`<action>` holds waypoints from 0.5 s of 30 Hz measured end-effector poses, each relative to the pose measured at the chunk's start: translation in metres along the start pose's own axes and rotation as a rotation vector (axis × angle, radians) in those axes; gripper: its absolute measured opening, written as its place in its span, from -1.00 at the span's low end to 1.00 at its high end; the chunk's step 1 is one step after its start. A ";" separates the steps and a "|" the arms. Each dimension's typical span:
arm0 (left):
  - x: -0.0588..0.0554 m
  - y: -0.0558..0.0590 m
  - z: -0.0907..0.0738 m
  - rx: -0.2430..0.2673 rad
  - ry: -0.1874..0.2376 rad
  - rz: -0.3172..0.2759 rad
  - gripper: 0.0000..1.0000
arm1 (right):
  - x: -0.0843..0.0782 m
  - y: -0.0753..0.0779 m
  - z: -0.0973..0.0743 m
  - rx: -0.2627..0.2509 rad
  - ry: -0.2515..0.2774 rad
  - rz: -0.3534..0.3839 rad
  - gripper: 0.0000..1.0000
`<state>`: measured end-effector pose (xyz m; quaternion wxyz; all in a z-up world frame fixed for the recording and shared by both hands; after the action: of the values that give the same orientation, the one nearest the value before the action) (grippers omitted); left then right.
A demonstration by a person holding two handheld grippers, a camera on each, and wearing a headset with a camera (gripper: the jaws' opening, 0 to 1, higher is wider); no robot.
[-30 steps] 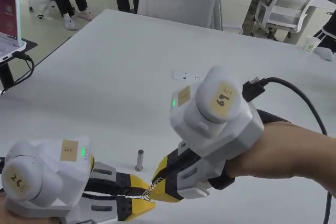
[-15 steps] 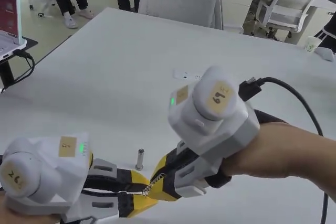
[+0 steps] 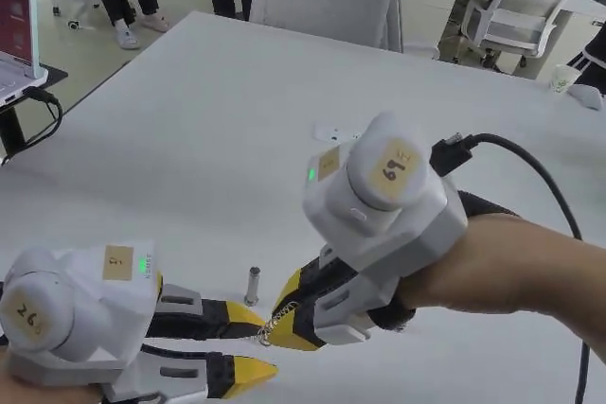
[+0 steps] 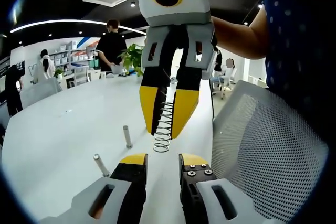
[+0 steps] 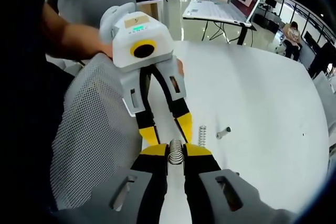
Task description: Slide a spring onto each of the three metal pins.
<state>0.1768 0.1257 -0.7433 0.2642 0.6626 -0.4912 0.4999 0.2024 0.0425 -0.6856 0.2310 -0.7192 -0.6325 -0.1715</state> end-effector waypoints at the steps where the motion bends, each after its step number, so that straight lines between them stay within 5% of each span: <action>1: -0.001 0.000 -0.001 0.002 -0.002 -0.002 -0.58 | 0.000 0.001 -0.001 -0.002 0.002 0.001 -0.83; 15: -0.017 -0.011 -0.023 0.110 -0.030 -0.069 -0.08 | -0.005 0.010 -0.013 -0.042 0.003 0.018 -0.83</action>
<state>0.1770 0.1562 -0.7494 0.2370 0.7000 -0.4438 0.5068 0.2127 0.0305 -0.6783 0.2184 -0.7292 -0.6219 -0.1839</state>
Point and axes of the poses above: the centre of the closed fingertips' face, and the gripper's own axes: z roughly forward along the fingers, y roughly to its right, x roughly out of its top, the point moved 7 cm from there along -z, roughly backward along the fingers, and after that the axes turned 10 degrees about z, right-handed, at the moved point
